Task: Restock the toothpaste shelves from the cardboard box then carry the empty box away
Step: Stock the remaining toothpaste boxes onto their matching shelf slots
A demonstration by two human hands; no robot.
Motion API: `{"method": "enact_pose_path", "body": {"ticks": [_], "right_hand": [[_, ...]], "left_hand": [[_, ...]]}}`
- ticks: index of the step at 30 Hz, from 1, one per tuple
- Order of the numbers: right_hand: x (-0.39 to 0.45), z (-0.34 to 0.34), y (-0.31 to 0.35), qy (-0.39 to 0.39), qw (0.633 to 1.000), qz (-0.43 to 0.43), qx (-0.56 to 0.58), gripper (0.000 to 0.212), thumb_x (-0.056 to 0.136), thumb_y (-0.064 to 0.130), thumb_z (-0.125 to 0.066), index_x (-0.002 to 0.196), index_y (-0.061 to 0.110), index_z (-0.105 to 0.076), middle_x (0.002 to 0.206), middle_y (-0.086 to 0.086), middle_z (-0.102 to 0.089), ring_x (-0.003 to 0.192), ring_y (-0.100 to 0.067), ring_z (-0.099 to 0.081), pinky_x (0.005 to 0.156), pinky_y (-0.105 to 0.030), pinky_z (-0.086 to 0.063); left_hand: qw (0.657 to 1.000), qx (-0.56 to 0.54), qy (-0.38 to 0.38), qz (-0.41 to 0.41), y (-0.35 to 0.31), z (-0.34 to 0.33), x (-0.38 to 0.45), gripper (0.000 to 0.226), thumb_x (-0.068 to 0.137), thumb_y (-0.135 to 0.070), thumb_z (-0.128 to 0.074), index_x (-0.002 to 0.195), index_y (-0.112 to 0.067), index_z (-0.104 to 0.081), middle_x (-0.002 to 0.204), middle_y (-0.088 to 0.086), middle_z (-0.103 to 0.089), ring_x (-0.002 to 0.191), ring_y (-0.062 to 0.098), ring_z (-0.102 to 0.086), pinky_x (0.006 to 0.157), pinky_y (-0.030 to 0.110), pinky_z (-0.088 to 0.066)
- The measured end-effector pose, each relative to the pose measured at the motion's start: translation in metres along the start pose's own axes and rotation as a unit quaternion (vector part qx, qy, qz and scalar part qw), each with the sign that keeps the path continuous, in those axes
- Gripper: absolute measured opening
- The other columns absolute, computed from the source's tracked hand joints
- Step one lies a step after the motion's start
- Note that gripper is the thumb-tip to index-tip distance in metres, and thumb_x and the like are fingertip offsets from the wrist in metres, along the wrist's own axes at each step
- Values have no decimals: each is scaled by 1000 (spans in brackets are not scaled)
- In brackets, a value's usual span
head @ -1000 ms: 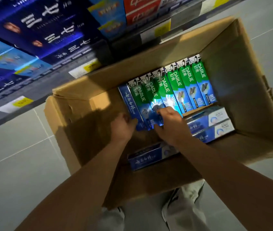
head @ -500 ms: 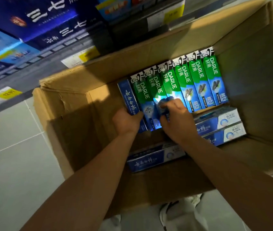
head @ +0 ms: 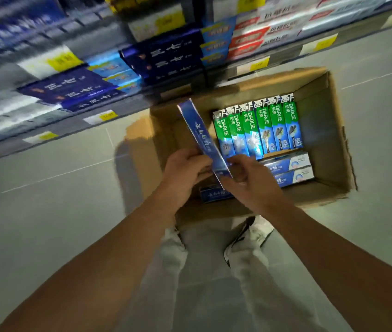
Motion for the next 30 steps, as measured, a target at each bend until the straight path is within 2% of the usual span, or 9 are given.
{"method": "enact_pose_path", "body": {"ticks": [2, 7, 11, 17, 21, 23, 25, 27, 30], "right_hand": [[-31, 21, 32, 7, 999, 16, -28, 27, 82, 36, -70, 105, 26, -59, 80, 21, -59, 69, 12, -55, 62, -3, -36], [-104, 87, 118, -10, 998, 34, -58, 27, 75, 35, -74, 92, 24, -57, 77, 7, -59, 73, -15, -55, 64, -30, -41], [-157, 145, 180, -72, 992, 79, -63, 38, 72, 21, -77, 107, 20, -62, 97, 1, -62, 87, -19, -58, 78, -33, -45], [-222, 212, 252, -123, 982, 120, -82, 47, 73, 18, -77, 117, 20, -62, 103, 0, -59, 97, -22, -57, 82, -29, -42], [-247, 251, 298, -40, 990, 135, -16, 61, 69, 47, -67, 128, 34, -59, 116, 7, -67, 101, -16, -64, 94, -36, -50], [-254, 275, 320, -22, 990, 136, 15, 58, 74, 39, -72, 130, 35, -59, 124, 6, -65, 106, -20, -64, 99, -38, -49], [-260, 300, 344, -13, 988, 153, 30, 48, 85, 16, -72, 130, 29, -60, 123, 7, -63, 99, -15, -63, 94, -22, -49], [-270, 319, 367, -22, 986, 157, 51, 35, 91, 10, -65, 121, 26, -62, 105, 7, -64, 75, -6, -59, 70, -13, -47], [-282, 338, 397, -102, 975, 157, 116, 9, 94, 25, -61, 99, 20, -66, 82, 0, -65, 60, -5, -60, 66, -25, -53]], "left_hand": [[999, -26, 37, -21, -31, -3, -48, 21, 87, 6, -56, 92, -11, -66, 87, 4, -75, 86, 20, -72, 75, 29, -58], [996, -31, 67, -56, -101, -6, -162, 30, 62, 3, -60, 90, -6, -63, 89, 8, -70, 90, 20, -66, 90, 43, -52], [994, -96, 32, -51, -157, 0, -248, 26, 82, 14, -56, 87, -11, -59, 82, 6, -66, 85, 21, -62, 99, 49, -46], [986, -107, 43, -123, -222, 21, -351, 34, 86, 12, -55, 108, -14, -58, 93, 5, -71, 87, 23, -69, 93, 49, -51], [975, -92, 37, -197, -269, 28, -398, 55, 87, 11, -57, 131, -22, -50, 103, 4, -68, 85, 22, -71, 79, 39, -59], [971, -90, 25, -222, -299, 35, -413, 67, 86, 11, -59, 137, -32, -46, 98, 2, -65, 84, 24, -68, 75, 39, -60], [963, -24, 25, -268, -327, 38, -433, 55, 88, 7, -60, 130, -28, -54, 92, 5, -61, 83, 24, -63, 72, 36, -58], [953, 22, 10, -304, -350, 36, -457, 29, 92, 0, -60, 112, -21, -62, 88, 5, -60, 79, 24, -58, 74, 36, -58], [949, 28, -25, -314, -372, 34, -486, 5, 94, -14, -62, 90, -17, -59, 77, 0, -54, 66, 17, -54, 80, 42, -58]]}}
Point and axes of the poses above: each hand's wrist, its own x-axis towards the middle knuckle, its own z-axis out of the back of the hand, y = z × x, the point moved 1 cm from there along x, towards the middle knuckle
